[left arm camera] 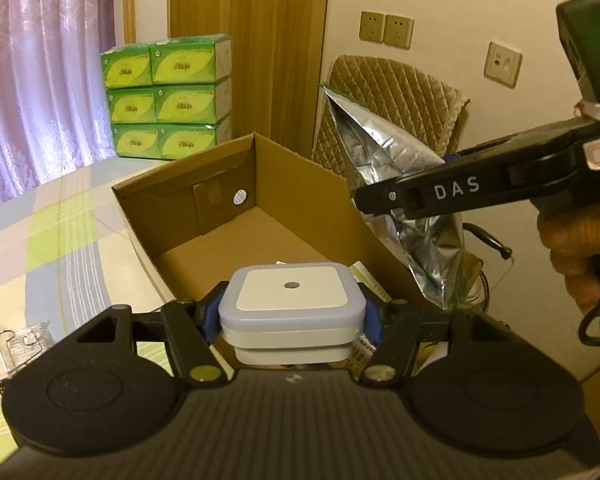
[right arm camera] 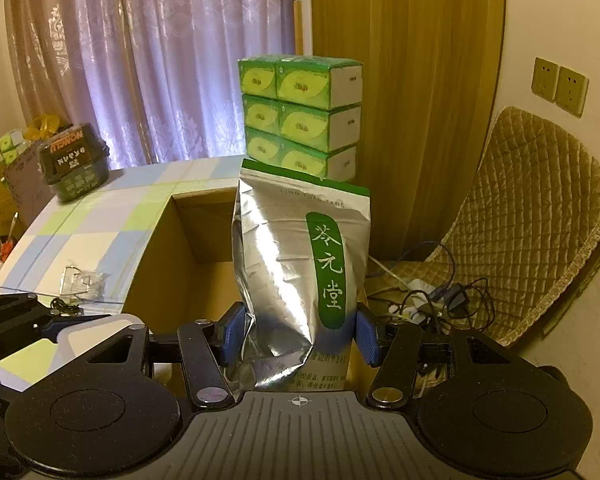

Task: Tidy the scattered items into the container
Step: 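Open left tool to drop the charger in while right tool releases the tea bag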

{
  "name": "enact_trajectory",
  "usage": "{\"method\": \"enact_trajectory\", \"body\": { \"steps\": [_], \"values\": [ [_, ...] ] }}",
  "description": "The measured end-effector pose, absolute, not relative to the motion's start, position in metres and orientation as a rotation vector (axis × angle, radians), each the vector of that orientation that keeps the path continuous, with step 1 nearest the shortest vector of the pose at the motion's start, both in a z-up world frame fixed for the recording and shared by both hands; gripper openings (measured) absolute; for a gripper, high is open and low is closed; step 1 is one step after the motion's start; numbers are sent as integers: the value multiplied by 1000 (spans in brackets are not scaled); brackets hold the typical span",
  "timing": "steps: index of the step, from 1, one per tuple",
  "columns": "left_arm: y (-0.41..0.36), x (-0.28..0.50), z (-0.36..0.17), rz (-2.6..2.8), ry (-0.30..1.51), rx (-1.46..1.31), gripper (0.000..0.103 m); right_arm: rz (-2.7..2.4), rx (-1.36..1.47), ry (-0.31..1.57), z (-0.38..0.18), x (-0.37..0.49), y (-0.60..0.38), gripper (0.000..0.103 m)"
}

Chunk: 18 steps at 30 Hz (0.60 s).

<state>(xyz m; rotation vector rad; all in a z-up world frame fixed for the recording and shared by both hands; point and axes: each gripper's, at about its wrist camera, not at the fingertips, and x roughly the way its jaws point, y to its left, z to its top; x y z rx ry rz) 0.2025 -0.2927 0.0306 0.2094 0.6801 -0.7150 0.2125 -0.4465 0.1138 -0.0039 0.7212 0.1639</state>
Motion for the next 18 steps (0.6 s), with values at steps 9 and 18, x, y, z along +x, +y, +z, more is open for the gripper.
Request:
{"method": "enact_trajectory", "body": {
  "steps": [9, 18],
  "values": [
    [-287, 204, 26, -690, 671, 235, 66, 167, -15, 724, 114, 217, -447, 58],
    [-263, 199, 27, -659, 686, 214, 66, 189, -31, 728, 114, 221, -435, 58]
  ]
}}
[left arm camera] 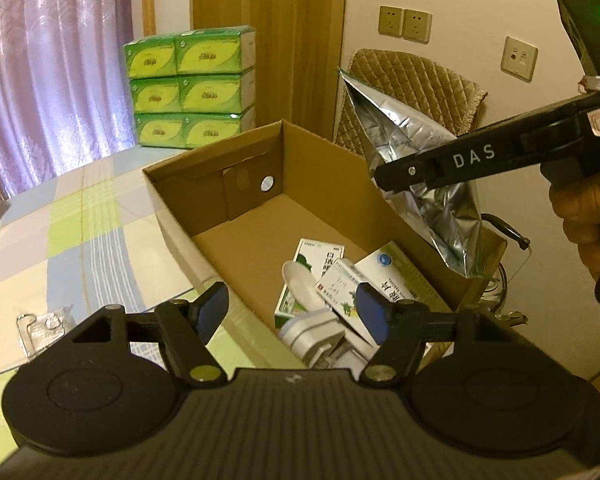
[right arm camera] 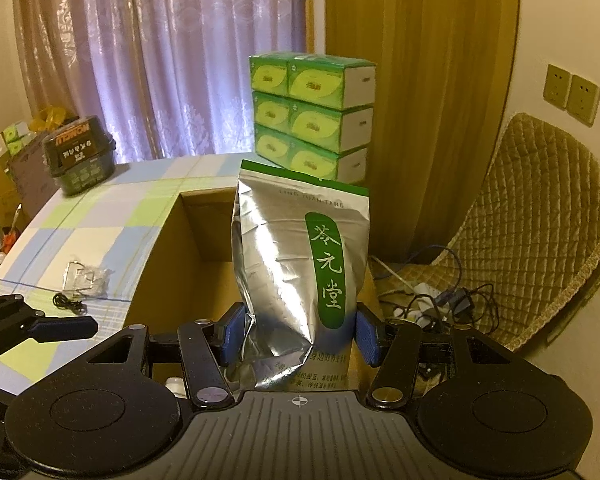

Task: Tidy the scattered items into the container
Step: 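Open left tool to drop the charger in while right tool releases the tea bag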

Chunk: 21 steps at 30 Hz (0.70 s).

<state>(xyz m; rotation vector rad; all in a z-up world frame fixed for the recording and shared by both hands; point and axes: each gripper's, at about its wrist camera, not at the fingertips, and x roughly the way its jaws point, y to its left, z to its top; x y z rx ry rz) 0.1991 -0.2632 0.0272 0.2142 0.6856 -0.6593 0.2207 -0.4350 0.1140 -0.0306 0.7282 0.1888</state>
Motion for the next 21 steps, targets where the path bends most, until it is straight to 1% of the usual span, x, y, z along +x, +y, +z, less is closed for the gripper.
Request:
{"method": "enact_trajectory", "body": {
  "steps": [21],
  "values": [
    [-254, 198, 25, -647, 703, 182, 66, 212, -85, 754, 111, 232, -420, 58]
  ]
}}
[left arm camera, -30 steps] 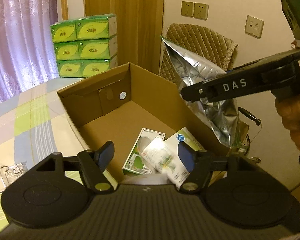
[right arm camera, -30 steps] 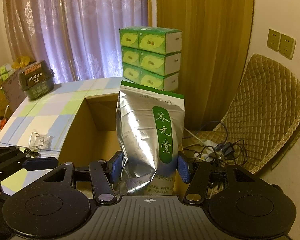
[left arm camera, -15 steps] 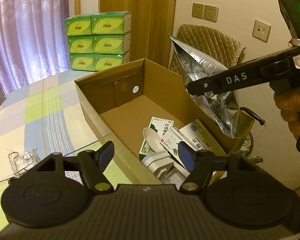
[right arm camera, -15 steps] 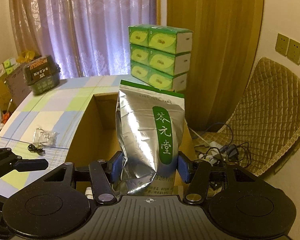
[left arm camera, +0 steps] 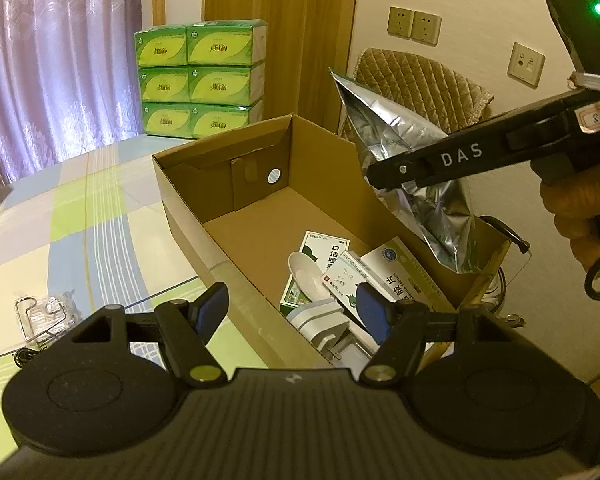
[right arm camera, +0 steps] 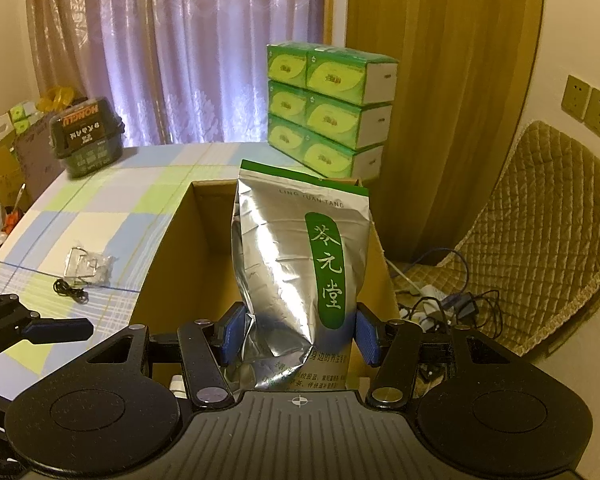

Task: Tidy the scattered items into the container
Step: 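Open left tool to drop the charger in while right tool releases the tea bag, then withdraw both tools from the box back over the cable and wire rack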

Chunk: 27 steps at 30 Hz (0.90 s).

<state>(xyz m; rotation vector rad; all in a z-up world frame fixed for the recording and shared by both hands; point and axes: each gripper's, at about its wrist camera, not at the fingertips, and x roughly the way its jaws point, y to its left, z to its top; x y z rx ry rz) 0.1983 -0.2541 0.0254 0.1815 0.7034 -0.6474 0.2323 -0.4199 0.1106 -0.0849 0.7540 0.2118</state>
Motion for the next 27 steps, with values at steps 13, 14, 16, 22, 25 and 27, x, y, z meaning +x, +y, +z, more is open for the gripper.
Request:
{"method": "enact_trajectory", "body": {
  "steps": [13, 14, 16, 22, 25, 27],
  "values": [
    [-246, 199, 23, -635, 710, 163, 67, 228, -92, 752, 105, 241, -416, 80],
    [-245, 198, 23, -633, 711, 161, 67, 228, -87, 750, 105, 241, -416, 80],
    [-242, 198, 23, -628, 713, 154, 67, 219, -84, 743, 106, 238, -417, 80],
    [-228, 192, 22, -609, 715, 135, 68, 214, -51, 735, 108, 226, -417, 80],
    [-217, 188, 23, -591, 715, 126, 68, 217, -38, 733, 109, 218, -413, 80],
    [-207, 184, 24, -575, 715, 118, 69, 225, -33, 732, 110, 212, -408, 80]
  ]
}}
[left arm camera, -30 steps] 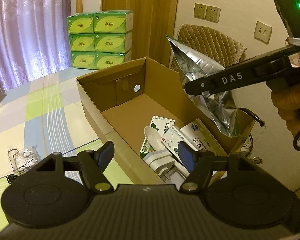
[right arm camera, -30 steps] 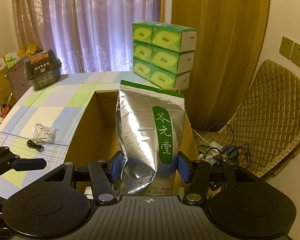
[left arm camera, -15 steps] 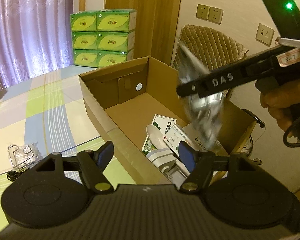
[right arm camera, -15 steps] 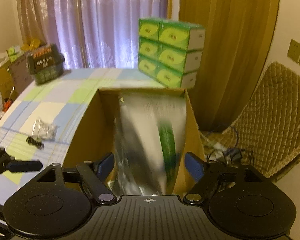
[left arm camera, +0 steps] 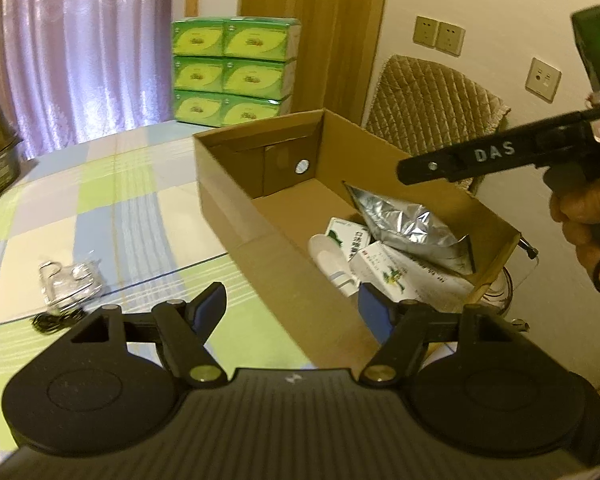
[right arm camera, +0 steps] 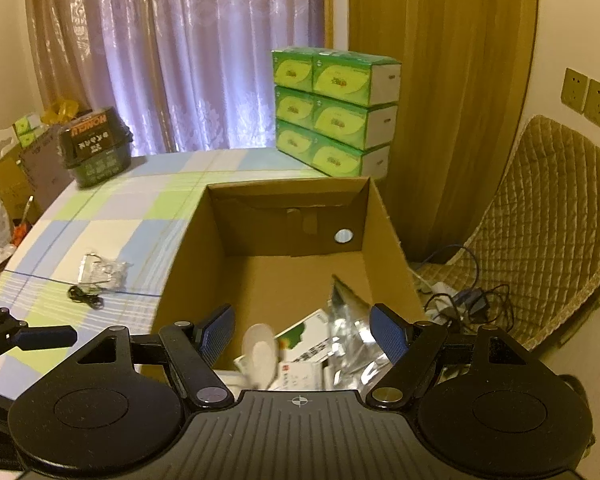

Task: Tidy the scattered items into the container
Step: 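Withdraw both tools from the box back over the cable and wire rack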

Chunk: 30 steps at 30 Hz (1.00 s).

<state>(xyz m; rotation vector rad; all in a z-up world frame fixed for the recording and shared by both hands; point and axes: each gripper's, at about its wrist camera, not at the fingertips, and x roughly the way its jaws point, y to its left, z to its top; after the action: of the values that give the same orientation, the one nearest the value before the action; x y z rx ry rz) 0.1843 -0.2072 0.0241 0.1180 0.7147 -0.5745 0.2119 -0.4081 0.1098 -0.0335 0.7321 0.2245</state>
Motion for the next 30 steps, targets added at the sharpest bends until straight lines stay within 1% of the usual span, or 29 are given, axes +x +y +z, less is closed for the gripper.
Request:
{"method": "enact_trajectory", "body": {
  "steps": [3, 7, 14, 22, 30],
  "values": [
    [-190, 179, 25, -545, 714, 109, 70, 241, -36, 727, 112, 201, -396, 80],
    [-163, 172, 25, -496, 711, 99, 74, 292, -50, 711, 118, 187, -371, 80],
    [-107, 157, 16, -404, 728, 107, 75, 410, -97, 691, 124, 171, -315, 80],
    [-48, 149, 6, -335, 749, 134, 75, 515, -170, 718, 106, 165, -256, 80],
    [-14, 169, -8, -337, 750, 201, 75, 561, -190, 770, 85, 181, -219, 80]
  ]
}}
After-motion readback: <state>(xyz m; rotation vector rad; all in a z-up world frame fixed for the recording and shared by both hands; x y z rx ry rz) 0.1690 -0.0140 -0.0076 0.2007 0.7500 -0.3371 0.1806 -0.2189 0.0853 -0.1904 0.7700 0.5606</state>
